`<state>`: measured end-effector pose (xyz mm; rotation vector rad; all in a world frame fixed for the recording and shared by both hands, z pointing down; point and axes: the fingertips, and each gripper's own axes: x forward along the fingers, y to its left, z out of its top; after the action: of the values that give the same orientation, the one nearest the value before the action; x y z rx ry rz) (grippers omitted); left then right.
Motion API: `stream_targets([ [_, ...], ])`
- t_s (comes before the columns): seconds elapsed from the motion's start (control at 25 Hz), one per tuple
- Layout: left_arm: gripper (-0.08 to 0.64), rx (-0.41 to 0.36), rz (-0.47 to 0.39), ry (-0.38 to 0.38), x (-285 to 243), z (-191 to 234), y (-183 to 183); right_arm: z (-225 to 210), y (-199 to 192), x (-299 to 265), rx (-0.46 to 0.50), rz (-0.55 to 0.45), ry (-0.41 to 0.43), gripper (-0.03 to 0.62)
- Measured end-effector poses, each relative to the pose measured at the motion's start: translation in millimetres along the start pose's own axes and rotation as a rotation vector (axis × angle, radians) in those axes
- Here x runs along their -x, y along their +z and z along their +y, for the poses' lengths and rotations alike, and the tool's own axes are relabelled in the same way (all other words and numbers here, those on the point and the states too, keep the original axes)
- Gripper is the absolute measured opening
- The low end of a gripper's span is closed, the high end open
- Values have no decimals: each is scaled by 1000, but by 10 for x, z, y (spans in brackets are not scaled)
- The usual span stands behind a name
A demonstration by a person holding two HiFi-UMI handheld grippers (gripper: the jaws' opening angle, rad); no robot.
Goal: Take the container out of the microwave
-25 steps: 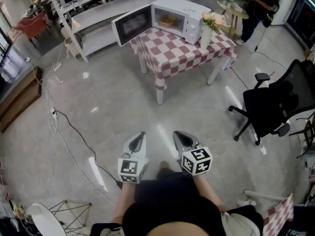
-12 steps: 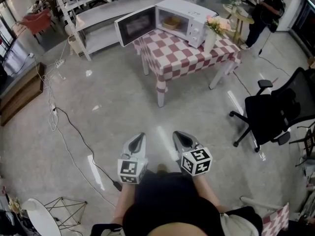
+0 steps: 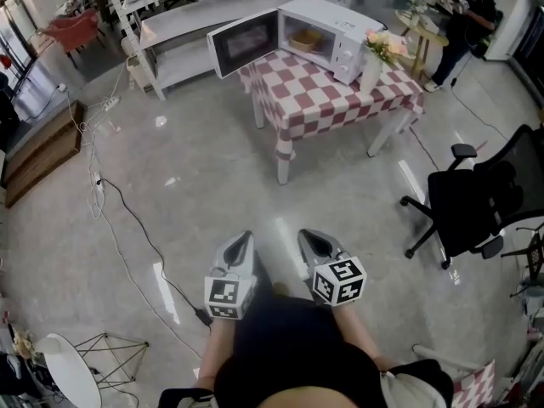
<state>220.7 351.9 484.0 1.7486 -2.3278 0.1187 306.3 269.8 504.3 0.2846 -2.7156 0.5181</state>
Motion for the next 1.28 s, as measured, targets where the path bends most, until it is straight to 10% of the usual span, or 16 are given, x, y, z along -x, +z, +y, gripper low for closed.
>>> stream_targets([
  [1.28, 9, -1, 23, -17, -961, 695, 344, -450, 592, -969, -17, 29, 1, 2],
])
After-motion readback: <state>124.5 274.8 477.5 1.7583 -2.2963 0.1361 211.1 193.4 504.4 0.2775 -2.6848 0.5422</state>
